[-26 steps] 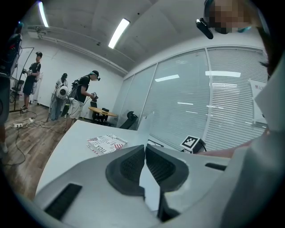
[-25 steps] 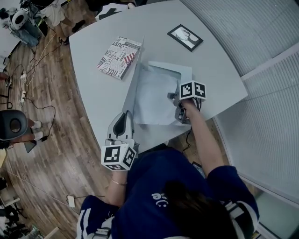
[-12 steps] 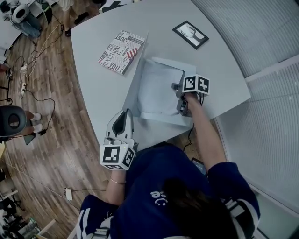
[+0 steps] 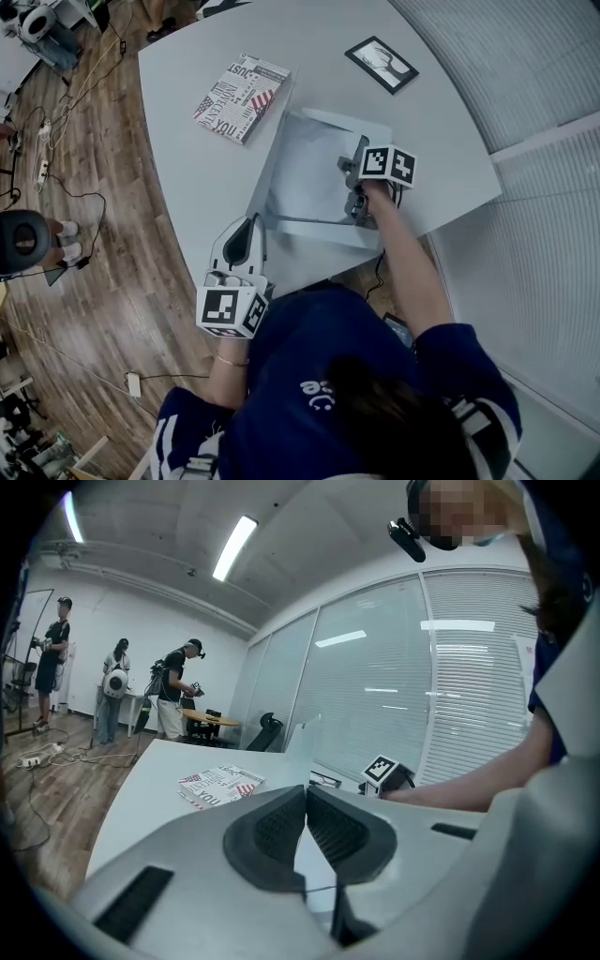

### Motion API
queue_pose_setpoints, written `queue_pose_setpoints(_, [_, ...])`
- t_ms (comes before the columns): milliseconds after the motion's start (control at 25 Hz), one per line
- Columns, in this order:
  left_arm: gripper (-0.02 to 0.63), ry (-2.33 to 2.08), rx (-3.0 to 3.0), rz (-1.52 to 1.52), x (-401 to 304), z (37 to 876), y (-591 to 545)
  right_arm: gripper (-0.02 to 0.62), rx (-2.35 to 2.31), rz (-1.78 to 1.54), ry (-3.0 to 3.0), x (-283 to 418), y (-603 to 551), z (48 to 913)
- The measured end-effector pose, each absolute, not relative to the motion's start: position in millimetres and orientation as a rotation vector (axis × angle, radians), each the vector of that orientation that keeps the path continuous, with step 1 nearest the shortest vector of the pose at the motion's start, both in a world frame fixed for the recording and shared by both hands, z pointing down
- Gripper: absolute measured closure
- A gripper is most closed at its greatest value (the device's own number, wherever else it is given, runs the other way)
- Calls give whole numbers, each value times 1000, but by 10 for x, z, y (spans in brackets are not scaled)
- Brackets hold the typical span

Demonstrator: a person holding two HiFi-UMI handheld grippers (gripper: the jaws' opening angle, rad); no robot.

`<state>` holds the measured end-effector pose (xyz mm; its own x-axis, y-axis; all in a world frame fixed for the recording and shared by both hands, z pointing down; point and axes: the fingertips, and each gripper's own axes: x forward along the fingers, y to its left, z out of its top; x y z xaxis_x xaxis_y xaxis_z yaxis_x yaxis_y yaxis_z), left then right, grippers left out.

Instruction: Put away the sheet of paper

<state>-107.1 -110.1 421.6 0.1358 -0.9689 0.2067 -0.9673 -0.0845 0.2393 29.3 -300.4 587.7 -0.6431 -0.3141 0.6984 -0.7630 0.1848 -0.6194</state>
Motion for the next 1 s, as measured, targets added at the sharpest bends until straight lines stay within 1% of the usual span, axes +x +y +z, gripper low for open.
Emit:
queue_pose_setpoints(160, [595, -1882, 2096, -16, -1086, 4217, -1097, 586, 999, 1343, -2044, 267, -2942, 5899])
queue_pose_setpoints(280, [595, -1891, 2088, -19, -1117, 4226, -1090, 582, 952, 1160, -2032, 283, -2893, 5913])
queue_pose_setpoints(360, [595, -1895, 2084, -21, -1128, 4226, -1088, 533, 935, 1015, -2008, 324, -2873, 5916])
queue_pose_setpoints(480, [595, -1897, 2084, -20, -1126, 4220, -1085, 521, 937, 913, -1973, 393, -2842, 5935])
queue_pose_setpoints(560, [595, -1896, 2085, -18, -1123, 4232, -1083, 499, 940, 836, -1954, 435, -2828, 5955])
queue_pose_setpoints(600, [595, -1897, 2085, -17, -1124, 4240, -1082, 475, 938, 805, -1952, 443, -2822, 5965])
queue_pose_setpoints(640, [595, -1896, 2086, -17, -1125, 4246, -1081, 424, 934, 801, -1958, 442, -2811, 5973])
queue_pose_setpoints(680, [595, -1896, 2087, -18, -1126, 4249, -1081, 399, 933, 824, -1969, 436, -2798, 5970])
queue_pose_setpoints(760, [595, -1892, 2089, -19, -1126, 4246, -1080, 391, 945, 900, -1996, 427, -2787, 5925])
queue_pose_setpoints(800, [595, -1891, 2089, -20, -1127, 4242, -1078, 375, 954, 926, -2006, 431, -2787, 5892])
queue_pose_setpoints(880, [595, -1891, 2087, -23, -1133, 4240, -1072, 321, 982, 944, -2021, 462, -2802, 5813])
queue_pose_setpoints(1000, [595, -1886, 2086, -31, -1145, 4250, -1069, 311, 1058, 978, -2075, 545, -2865, 5635])
